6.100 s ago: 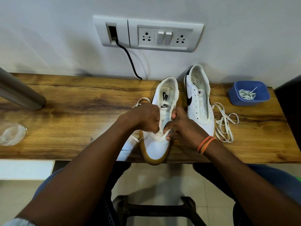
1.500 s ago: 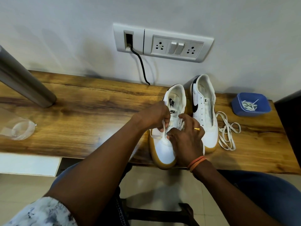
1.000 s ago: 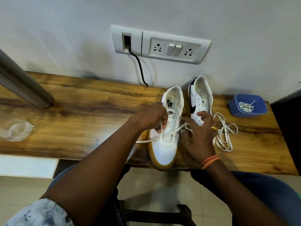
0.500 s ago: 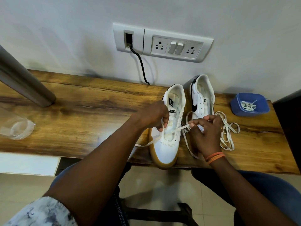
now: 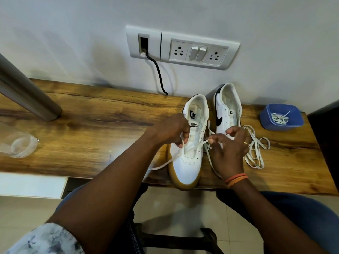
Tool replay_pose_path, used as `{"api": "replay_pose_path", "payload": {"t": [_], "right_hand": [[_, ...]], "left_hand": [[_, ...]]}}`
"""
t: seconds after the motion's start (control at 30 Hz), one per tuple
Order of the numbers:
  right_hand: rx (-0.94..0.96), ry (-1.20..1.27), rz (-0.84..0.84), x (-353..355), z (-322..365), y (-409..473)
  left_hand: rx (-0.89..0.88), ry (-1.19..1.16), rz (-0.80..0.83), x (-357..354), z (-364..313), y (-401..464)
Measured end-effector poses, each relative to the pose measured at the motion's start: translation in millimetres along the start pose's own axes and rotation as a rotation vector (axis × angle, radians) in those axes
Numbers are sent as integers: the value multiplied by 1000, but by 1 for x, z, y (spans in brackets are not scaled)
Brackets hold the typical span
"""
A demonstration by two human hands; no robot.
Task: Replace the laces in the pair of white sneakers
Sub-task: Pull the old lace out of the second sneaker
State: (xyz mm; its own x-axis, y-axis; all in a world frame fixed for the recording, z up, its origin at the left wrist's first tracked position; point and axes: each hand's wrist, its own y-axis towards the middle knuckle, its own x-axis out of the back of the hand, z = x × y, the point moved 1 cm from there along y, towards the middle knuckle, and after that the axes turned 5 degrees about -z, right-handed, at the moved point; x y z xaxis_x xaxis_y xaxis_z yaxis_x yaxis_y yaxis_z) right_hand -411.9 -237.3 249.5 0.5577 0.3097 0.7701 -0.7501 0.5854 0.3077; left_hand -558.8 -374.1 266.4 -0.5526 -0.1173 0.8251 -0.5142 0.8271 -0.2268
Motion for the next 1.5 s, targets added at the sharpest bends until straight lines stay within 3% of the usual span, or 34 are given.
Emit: {"api": "replay_pose_path", "payload": {"t": [0.1, 0.27, 0.33, 0.5, 0.67, 0.87, 1.03, 1.2, 1.4, 1.5], "right_hand": [[-92, 4, 4, 9, -12, 13], [246, -107, 186, -4, 9, -10], [289, -175, 254, -16, 14, -19], [183, -111, 171, -19, 14, -21], [-53, -54, 37, 4, -6, 2], [242, -158, 212, -12, 12, -20], [152, -159, 175, -23, 16, -27], [-66, -40, 82, -9, 2, -12], [247, -184, 188, -17, 14, -26], [209, -261, 262, -28, 14, -28]], "left_hand": [[13, 1, 4, 0, -3, 0], [5, 16, -5, -1, -3, 1], [-1, 17, -9, -2, -3, 1], [-25, -12, -2, -1, 2, 2], [-41, -17, -9, 0, 3, 1], [-25, 3, -4, -2, 1, 3], [-37, 0, -5, 0, 2, 2], [-30, -12, -4, 2, 4, 2], [-39, 17, -10, -1, 1, 2], [-35, 12, -9, -1, 0, 2]]}}
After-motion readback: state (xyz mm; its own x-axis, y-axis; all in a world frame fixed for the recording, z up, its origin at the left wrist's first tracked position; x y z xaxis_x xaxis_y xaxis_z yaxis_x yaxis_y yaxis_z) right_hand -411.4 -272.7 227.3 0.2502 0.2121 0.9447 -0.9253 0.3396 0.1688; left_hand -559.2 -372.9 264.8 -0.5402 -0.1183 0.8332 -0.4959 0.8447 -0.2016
